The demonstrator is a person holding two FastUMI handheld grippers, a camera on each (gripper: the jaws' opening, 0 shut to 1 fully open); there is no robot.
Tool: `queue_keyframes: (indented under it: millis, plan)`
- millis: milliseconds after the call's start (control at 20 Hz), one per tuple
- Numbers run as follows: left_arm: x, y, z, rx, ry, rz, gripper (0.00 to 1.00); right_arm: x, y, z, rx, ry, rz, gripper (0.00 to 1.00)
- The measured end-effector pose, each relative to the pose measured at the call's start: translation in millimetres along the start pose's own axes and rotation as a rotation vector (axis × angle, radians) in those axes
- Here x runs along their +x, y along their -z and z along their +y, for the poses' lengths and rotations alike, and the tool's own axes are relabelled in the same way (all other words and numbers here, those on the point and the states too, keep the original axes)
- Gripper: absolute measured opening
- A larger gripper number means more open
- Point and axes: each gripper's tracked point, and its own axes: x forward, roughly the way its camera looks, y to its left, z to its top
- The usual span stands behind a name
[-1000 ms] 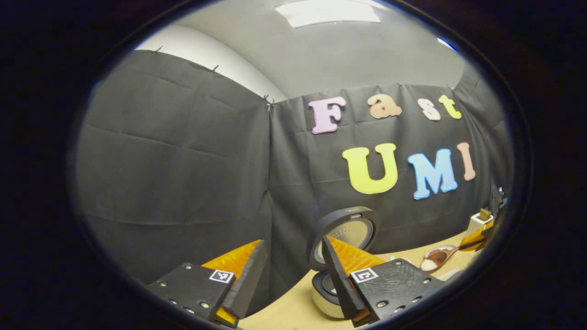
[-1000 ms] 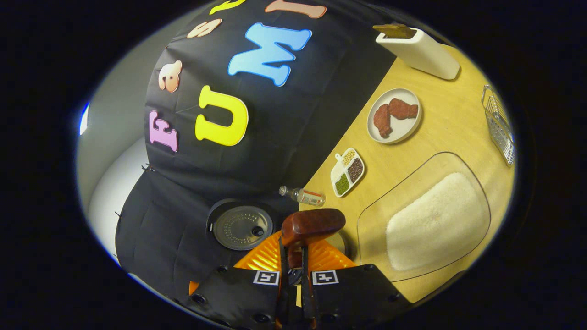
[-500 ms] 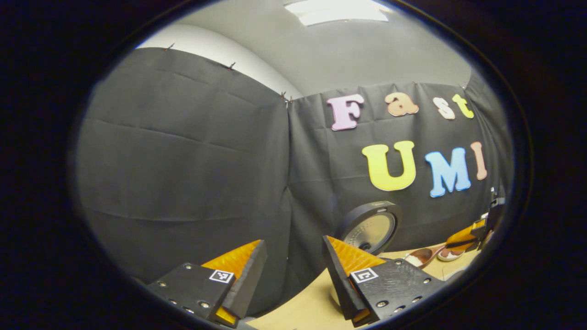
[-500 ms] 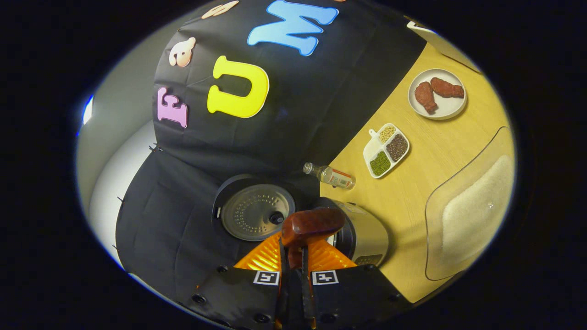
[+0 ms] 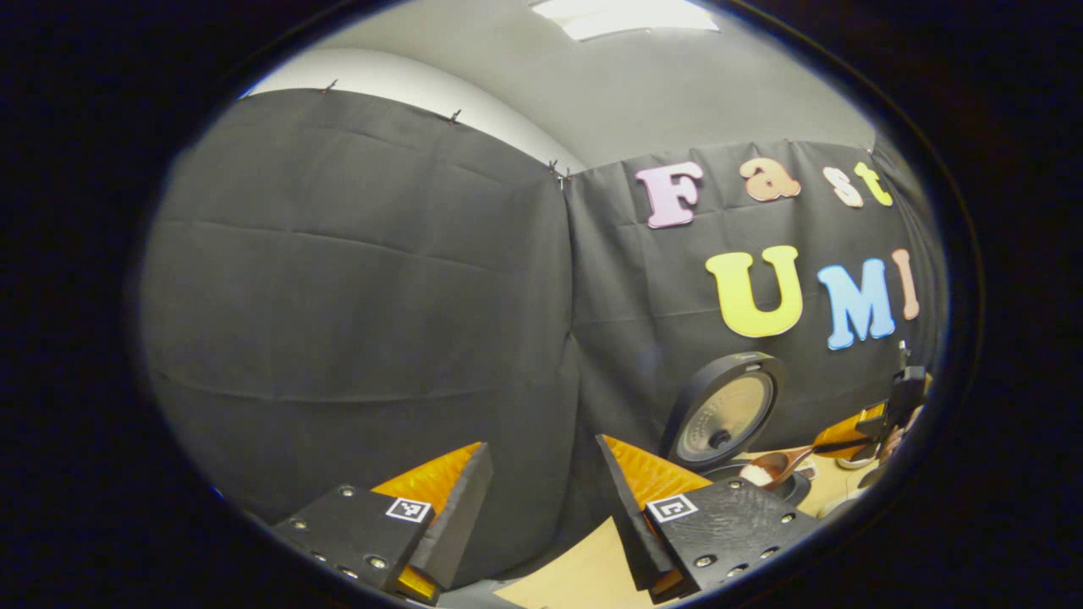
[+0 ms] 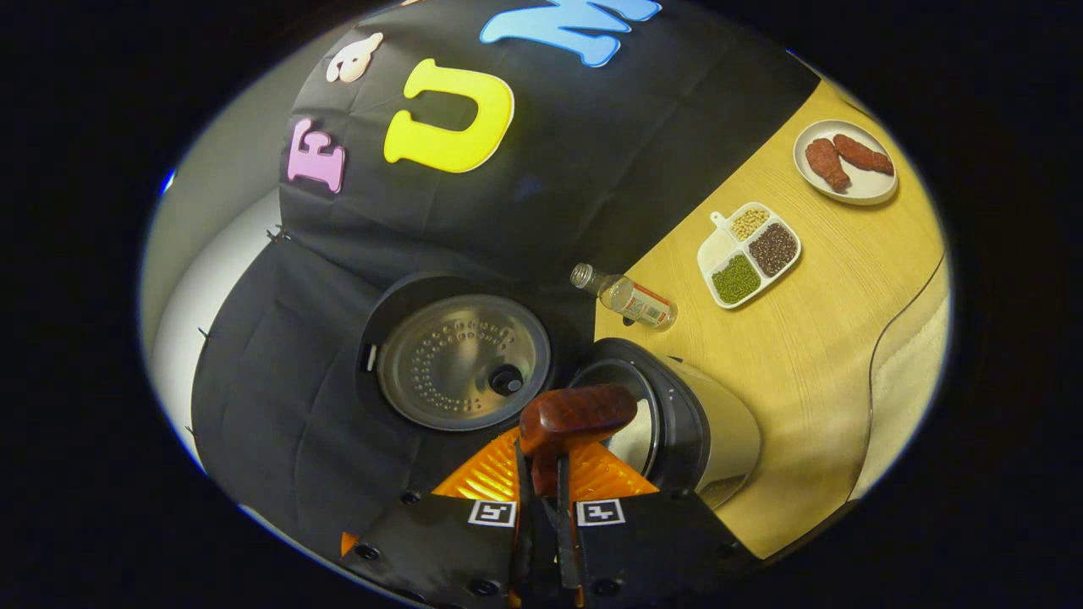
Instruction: Close the left gripper, press the button to open the rice cooker; take a wooden spoon from the chopstick holder with the right hand, scoop a spoonful of rice and pour it into the rice cooker, then put the wooden spoon back into the chopstick holder.
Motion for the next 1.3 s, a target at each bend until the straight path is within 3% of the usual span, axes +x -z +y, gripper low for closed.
queue_keyframes:
  millis: [200,600,1150,1200,1300]
  plan:
    - [-2,7,10,0.001,-0.019,0.015,0.75,16,11,-4,-0.100,0.046,0.015,0.12]
    - [3,12,10,0.003,-0.016,0.027,0.75,31,12,-12,-0.421,0.139,0.002,0.12]
    - [18,14,-4,0.006,0.028,0.034,0.75,29,18,9,-0.900,0.154,-0.084,0.12]
    - [20,15,-6,0.006,0.031,0.038,0.77,32,17,7,-0.939,0.155,-0.092,0.07]
    - [22,15,-9,0.006,0.036,0.040,0.75,31,19,10,-1.022,0.152,-0.110,0.12]
